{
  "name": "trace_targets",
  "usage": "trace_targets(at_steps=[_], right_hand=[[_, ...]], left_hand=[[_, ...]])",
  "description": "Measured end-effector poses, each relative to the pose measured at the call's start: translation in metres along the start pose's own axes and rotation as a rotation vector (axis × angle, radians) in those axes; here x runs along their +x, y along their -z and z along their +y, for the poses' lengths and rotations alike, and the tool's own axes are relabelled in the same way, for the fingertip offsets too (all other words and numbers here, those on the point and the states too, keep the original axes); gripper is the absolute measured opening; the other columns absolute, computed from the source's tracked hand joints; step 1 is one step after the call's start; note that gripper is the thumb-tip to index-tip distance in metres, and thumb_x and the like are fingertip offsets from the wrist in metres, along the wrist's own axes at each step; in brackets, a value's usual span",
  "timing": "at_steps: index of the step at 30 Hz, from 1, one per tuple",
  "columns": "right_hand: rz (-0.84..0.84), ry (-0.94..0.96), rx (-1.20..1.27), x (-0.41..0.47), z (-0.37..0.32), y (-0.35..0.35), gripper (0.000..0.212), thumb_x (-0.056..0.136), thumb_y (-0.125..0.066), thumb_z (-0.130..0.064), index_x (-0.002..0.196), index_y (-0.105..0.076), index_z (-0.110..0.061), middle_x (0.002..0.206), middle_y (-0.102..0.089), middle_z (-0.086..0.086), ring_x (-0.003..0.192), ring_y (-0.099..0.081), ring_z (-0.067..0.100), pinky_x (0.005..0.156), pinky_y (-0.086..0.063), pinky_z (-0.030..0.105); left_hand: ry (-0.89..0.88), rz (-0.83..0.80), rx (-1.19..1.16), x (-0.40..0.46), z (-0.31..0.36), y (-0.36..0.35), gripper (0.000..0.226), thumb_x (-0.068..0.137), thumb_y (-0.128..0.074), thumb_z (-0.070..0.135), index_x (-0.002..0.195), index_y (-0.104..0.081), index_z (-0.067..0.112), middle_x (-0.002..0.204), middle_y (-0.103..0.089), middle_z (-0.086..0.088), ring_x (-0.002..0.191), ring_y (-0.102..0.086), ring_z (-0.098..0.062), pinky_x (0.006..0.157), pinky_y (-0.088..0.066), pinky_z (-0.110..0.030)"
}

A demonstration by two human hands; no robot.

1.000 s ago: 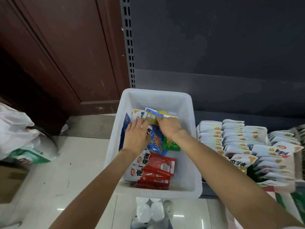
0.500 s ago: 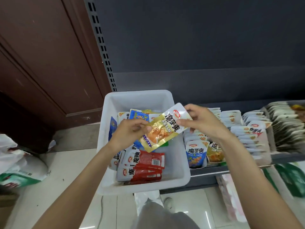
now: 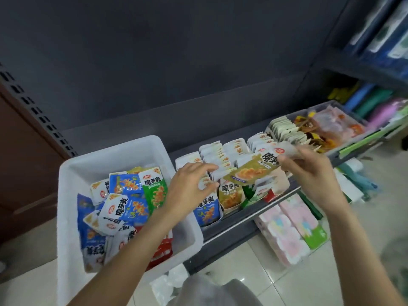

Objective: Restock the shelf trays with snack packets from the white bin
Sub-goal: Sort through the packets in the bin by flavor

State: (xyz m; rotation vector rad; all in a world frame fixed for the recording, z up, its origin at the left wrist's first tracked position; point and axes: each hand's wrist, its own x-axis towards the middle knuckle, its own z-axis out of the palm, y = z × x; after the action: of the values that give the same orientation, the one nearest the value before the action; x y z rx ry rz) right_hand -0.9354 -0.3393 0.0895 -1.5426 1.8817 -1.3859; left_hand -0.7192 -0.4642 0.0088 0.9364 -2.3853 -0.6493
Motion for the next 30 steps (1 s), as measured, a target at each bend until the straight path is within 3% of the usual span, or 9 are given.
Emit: trace_targets(at_steps=[3, 7, 9, 12, 14, 19, 24, 27, 30], right_hand=[[-0.103, 0.052, -0.248, 0.000, 0.024, -0.008, 0.015, 0.090, -0.059, -0.025, 0.076, -0.057, -0.020, 0.069, -0.062, -0.005, 0.067, -0.055, 0.010, 0.060, -0.040, 0.023], [-0.188, 0.217, -0.601, 0.010, 0.055, -0.045, 0.001, 0.087, -0.066, -0.022, 0.088, -0.067, -0.022, 0.073, -0.067, -0.003, 0.077, -0.062, 0.017, 0.072, -0.038, 0.033], [-0.226, 0.252, -0.695, 0.016, 0.068, -0.060, 0.010, 0.081, -0.072, -0.022, 0.091, -0.072, -0.025, 0.080, -0.070, -0.007, 0.085, -0.059, 0.021, 0.075, -0.032, 0.035], [-0.265, 0.368, -0.869, 0.019, 0.078, -0.075, 0.015, 0.066, -0.082, -0.023, 0.079, -0.075, -0.026, 0.083, -0.066, -0.009, 0.083, -0.053, 0.021, 0.070, -0.021, 0.032], [-0.261, 0.414, -0.948, 0.019, 0.079, -0.082, 0.014, 0.062, -0.084, -0.023, 0.072, -0.075, -0.024, 0.082, -0.061, -0.007, 0.084, -0.049, 0.021, 0.070, -0.022, 0.033], [-0.271, 0.416, -1.023, 0.022, 0.083, -0.094, 0.016, 0.064, -0.084, -0.024, 0.076, -0.074, -0.021, 0.085, -0.056, -0.003, 0.086, -0.047, 0.020, 0.072, -0.026, 0.034], [-0.166, 0.406, -0.809, 0.025, 0.070, -0.090, 0.033, 0.069, -0.081, -0.025, 0.097, -0.063, -0.018, 0.098, -0.056, 0.003, 0.094, -0.050, 0.023, 0.077, -0.037, 0.033], [-0.182, 0.330, -0.512, 0.025, 0.041, -0.090, 0.023, 0.084, -0.068, -0.023, 0.104, -0.060, -0.019, 0.104, -0.058, -0.001, 0.097, -0.052, 0.015, 0.080, -0.041, 0.027], [-0.301, 0.298, -0.268, 0.020, 0.005, -0.102, 0.018, 0.090, -0.060, -0.023, 0.108, -0.058, -0.022, 0.095, -0.062, -0.010, 0.083, -0.056, 0.001, 0.070, -0.044, 0.016]], left_hand=[[-0.025, -0.063, 0.119, 0.004, 0.001, -0.017, 0.037, 0.090, -0.058, 0.040, 0.126, -0.055, 0.031, 0.122, -0.059, 0.010, 0.118, -0.048, -0.012, 0.098, -0.033, -0.031], [-0.062, -0.091, 0.113, 0.012, 0.004, -0.026, 0.039, 0.089, -0.059, 0.039, 0.127, -0.053, 0.032, 0.120, -0.061, 0.011, 0.114, -0.049, -0.011, 0.095, -0.032, -0.030], [-0.064, -0.063, 0.113, 0.015, 0.006, -0.028, 0.034, 0.088, -0.060, 0.037, 0.121, -0.058, 0.031, 0.110, -0.065, 0.012, 0.106, -0.053, -0.010, 0.092, -0.033, -0.030], [-0.082, -0.035, 0.198, 0.019, 0.005, -0.031, 0.020, 0.088, -0.060, 0.034, 0.108, -0.063, 0.031, 0.096, -0.067, 0.016, 0.095, -0.056, -0.009, 0.090, -0.034, -0.028], [-0.099, -0.028, 0.265, 0.020, 0.004, -0.034, 0.016, 0.089, -0.060, 0.034, 0.103, -0.065, 0.032, 0.095, -0.067, 0.014, 0.094, -0.057, -0.010, 0.088, -0.032, -0.026], [-0.049, -0.014, 0.301, 0.019, 0.001, -0.043, 0.022, 0.089, -0.058, 0.031, 0.110, -0.064, 0.032, 0.108, -0.065, 0.013, 0.102, -0.053, -0.009, 0.091, -0.031, -0.026], [-0.029, 0.130, 0.196, 0.013, 0.007, -0.028, 0.022, 0.088, -0.055, 0.035, 0.107, -0.066, 0.028, 0.099, -0.068, 0.012, 0.096, -0.059, -0.011, 0.087, -0.036, -0.027], [0.016, 0.426, 0.080, -0.006, 0.003, -0.007, 0.022, 0.084, -0.054, 0.033, 0.096, -0.069, 0.022, 0.080, -0.068, 0.012, 0.077, -0.061, -0.006, 0.076, -0.041, -0.022], [0.074, 0.663, 0.071, -0.040, -0.016, 0.015, 0.020, 0.084, -0.055, 0.026, 0.088, -0.070, 0.014, 0.071, -0.065, 0.008, 0.069, -0.055, 0.000, 0.069, -0.043, -0.019]])
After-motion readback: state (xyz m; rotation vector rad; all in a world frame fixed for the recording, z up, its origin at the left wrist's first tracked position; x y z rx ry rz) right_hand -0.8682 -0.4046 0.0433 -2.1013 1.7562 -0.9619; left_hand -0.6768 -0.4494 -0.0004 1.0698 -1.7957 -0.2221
